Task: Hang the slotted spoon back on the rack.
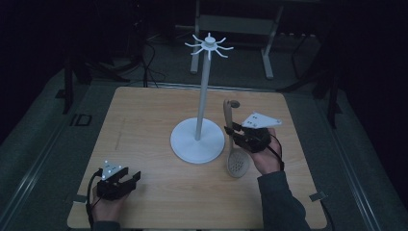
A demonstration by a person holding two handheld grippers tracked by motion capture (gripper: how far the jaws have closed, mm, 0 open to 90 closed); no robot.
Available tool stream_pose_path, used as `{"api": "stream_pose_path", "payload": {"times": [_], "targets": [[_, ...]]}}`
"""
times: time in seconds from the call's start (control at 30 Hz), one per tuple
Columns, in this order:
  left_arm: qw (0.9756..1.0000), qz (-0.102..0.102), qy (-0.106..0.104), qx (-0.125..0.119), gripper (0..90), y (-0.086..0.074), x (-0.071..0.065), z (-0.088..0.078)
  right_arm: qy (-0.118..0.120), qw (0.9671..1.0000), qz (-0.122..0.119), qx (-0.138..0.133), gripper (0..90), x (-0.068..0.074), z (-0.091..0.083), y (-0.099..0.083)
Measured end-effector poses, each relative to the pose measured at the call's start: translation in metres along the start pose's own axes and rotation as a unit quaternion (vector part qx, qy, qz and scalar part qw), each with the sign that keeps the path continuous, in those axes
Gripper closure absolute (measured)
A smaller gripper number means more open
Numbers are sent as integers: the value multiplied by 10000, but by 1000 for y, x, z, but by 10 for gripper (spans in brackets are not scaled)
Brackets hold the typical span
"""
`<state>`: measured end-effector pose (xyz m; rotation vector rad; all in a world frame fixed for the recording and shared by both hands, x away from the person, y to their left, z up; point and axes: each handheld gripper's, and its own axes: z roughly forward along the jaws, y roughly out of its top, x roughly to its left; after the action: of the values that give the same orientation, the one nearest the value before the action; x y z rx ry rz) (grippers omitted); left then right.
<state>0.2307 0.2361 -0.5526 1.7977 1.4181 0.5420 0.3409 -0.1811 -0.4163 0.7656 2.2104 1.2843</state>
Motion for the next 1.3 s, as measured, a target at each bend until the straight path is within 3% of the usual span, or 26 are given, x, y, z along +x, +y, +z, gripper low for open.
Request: {"api": "stream_pose_path", "payload": {"times": [1.3], "targets": [[10000, 0, -12, -6, 459, 1, -1, 2, -87, 9982, 89, -581, 740, 3, -6, 29]]}}
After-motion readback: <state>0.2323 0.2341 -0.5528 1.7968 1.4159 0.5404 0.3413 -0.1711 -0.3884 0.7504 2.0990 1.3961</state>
